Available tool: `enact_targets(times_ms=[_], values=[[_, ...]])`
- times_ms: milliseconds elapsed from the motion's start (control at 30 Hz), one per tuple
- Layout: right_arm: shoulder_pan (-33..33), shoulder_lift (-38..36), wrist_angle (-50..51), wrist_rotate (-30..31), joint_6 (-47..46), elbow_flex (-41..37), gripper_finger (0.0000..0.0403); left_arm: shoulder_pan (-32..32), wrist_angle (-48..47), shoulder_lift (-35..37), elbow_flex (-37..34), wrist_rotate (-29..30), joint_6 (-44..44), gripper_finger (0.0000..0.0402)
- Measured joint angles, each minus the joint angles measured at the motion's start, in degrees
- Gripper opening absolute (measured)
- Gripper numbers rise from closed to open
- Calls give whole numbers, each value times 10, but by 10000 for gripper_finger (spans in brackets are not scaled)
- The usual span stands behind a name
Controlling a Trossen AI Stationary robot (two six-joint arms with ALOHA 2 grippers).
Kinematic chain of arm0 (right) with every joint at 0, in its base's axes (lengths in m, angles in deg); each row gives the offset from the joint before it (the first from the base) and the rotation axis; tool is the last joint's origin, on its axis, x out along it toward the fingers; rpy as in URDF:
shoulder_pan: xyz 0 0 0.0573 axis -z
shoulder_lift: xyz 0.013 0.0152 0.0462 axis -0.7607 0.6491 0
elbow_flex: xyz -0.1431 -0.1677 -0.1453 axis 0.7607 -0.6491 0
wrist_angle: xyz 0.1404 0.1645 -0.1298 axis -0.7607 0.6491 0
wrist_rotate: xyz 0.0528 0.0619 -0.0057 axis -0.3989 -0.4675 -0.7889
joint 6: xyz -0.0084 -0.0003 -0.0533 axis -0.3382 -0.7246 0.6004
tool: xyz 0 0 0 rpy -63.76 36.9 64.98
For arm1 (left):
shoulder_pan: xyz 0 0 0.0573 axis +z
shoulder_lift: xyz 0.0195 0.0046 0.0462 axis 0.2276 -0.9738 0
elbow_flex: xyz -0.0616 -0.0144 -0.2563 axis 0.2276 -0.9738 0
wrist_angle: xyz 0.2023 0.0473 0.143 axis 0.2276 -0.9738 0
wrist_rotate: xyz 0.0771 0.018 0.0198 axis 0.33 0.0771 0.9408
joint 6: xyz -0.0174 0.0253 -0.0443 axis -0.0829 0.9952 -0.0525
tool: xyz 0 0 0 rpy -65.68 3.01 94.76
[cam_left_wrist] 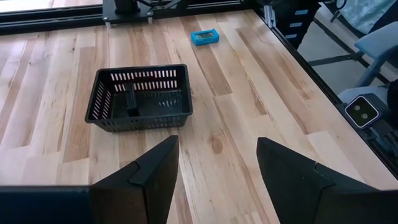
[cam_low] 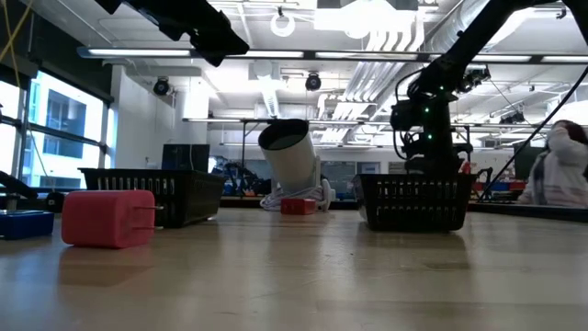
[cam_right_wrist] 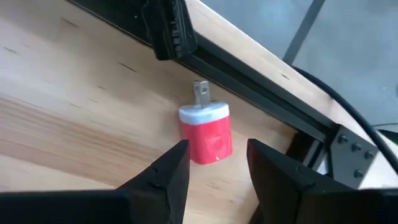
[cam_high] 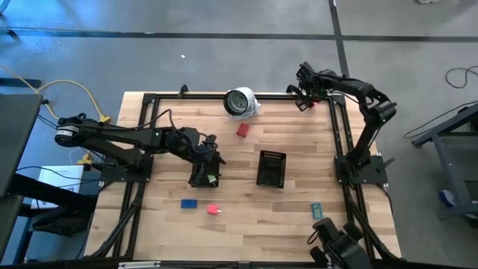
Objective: Pick & Place Office items
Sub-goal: Put the pink white charger adapter into the left black bin
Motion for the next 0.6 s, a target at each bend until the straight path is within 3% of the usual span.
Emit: enact_targets(times_ms=[233, 600], values=[[7, 1, -8, -23, -1, 0, 149, 0, 1, 0, 0, 0, 0, 209], [6, 45, -9, 0, 4, 0, 149, 0, 2, 0, 0, 0, -4, 209]])
